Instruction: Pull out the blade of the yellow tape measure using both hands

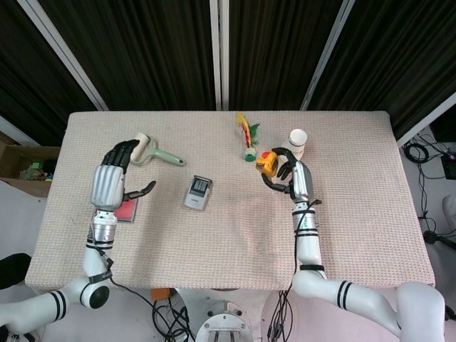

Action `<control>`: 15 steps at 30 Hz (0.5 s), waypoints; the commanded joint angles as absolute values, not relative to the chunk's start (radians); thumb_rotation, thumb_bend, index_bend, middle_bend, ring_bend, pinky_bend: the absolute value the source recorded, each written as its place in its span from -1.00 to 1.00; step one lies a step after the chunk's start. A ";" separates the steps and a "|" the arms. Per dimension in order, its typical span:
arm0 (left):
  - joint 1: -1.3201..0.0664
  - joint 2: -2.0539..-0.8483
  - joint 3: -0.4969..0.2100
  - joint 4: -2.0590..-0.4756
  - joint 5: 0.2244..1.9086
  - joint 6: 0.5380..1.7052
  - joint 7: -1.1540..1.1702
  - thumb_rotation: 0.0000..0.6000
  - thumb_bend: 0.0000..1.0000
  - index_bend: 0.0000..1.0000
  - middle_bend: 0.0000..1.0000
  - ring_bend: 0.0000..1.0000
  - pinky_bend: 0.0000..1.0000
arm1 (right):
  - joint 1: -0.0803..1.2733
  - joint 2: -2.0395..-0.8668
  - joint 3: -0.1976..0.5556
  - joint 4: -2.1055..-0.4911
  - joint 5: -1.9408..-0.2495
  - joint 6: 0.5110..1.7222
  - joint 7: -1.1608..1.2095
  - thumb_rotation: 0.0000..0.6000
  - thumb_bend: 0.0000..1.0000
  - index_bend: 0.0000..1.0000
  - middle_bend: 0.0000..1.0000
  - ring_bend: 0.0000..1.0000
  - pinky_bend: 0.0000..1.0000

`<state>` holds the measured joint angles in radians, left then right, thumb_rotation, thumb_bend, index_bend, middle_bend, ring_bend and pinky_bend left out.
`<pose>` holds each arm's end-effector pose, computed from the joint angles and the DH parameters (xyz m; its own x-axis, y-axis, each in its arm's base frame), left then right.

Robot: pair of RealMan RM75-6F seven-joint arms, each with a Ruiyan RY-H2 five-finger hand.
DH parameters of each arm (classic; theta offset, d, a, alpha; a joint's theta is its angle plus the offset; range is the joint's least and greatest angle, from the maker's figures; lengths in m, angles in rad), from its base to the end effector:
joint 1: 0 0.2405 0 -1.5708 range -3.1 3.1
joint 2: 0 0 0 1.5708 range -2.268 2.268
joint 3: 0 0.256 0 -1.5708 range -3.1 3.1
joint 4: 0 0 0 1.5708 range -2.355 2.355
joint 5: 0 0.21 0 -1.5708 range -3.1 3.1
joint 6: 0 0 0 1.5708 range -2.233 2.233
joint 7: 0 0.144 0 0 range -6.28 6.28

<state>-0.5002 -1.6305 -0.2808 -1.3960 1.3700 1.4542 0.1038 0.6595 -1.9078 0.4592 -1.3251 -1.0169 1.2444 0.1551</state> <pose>-0.1808 0.3212 0.0506 0.1022 -0.2120 0.9719 0.9601 -0.2348 -0.1522 -0.1222 -0.3559 -0.0347 -0.4601 -0.0204 0.8876 -0.8875 -0.0193 -0.4604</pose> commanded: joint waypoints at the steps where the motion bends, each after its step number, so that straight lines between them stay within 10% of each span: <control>1: -0.518 -1.630 -0.299 -1.406 1.376 1.451 0.118 0.63 -0.67 -0.71 -0.71 -0.76 -0.53 | 0.688 -1.970 0.496 -1.282 -0.984 1.227 0.169 1.00 -0.35 0.66 0.39 0.20 0.34; 5: -0.550 -1.625 -0.321 -1.442 1.376 1.432 0.166 0.95 -0.66 -0.70 -0.67 -0.76 -0.51 | 0.715 -2.012 0.520 -1.258 -0.983 1.219 0.186 1.00 -0.35 0.66 0.38 0.21 0.34; 15: -0.672 -1.676 -0.370 -1.470 1.336 1.326 0.296 0.98 -0.64 -0.59 -0.58 -0.64 -0.37 | 0.771 -2.080 0.551 -1.214 -1.006 1.204 0.196 1.00 -0.35 0.66 0.38 0.20 0.34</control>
<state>-0.6545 -1.6633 -0.3592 -1.4670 1.3479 1.3430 0.2792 0.7676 -2.0764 0.5478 -1.2175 -1.0039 1.2043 0.1974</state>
